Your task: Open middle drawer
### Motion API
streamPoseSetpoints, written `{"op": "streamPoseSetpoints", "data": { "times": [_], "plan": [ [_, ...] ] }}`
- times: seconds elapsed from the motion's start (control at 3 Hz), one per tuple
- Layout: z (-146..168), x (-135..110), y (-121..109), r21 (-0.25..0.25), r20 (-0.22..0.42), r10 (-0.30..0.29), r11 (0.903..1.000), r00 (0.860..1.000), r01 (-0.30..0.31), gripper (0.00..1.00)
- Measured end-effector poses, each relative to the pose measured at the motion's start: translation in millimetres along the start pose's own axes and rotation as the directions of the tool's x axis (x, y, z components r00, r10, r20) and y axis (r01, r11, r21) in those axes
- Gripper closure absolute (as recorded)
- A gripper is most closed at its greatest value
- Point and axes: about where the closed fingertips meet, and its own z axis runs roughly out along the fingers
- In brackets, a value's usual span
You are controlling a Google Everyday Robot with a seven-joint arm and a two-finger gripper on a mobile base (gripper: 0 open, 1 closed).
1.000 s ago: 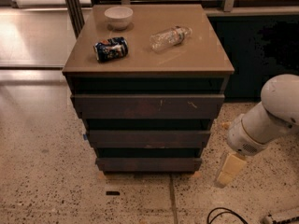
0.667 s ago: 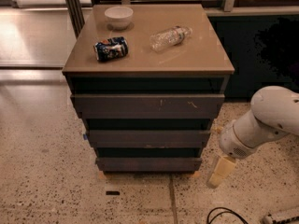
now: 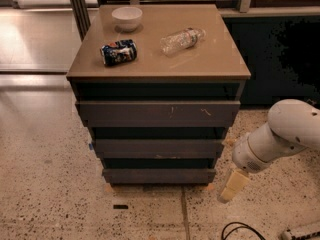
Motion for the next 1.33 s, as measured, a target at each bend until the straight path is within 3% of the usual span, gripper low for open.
{"op": "streamPoseSetpoints", "data": {
  "times": [0.67, 1.0, 1.33],
  "plan": [
    [74.8, -5.4, -9.4, 0.045, 0.053, -0.030, 0.9986, 0.998, 0.027, 0.00],
    [111.3, -8.9, -17.1, 0.096, 0.028, -0.038, 0.9948, 0.999, 0.035, 0.00],
    [113.6, -16.7, -26.7, 0.135, 0.045, -0.027, 0.9906, 0.999, 0.021, 0.00]
  ]
}}
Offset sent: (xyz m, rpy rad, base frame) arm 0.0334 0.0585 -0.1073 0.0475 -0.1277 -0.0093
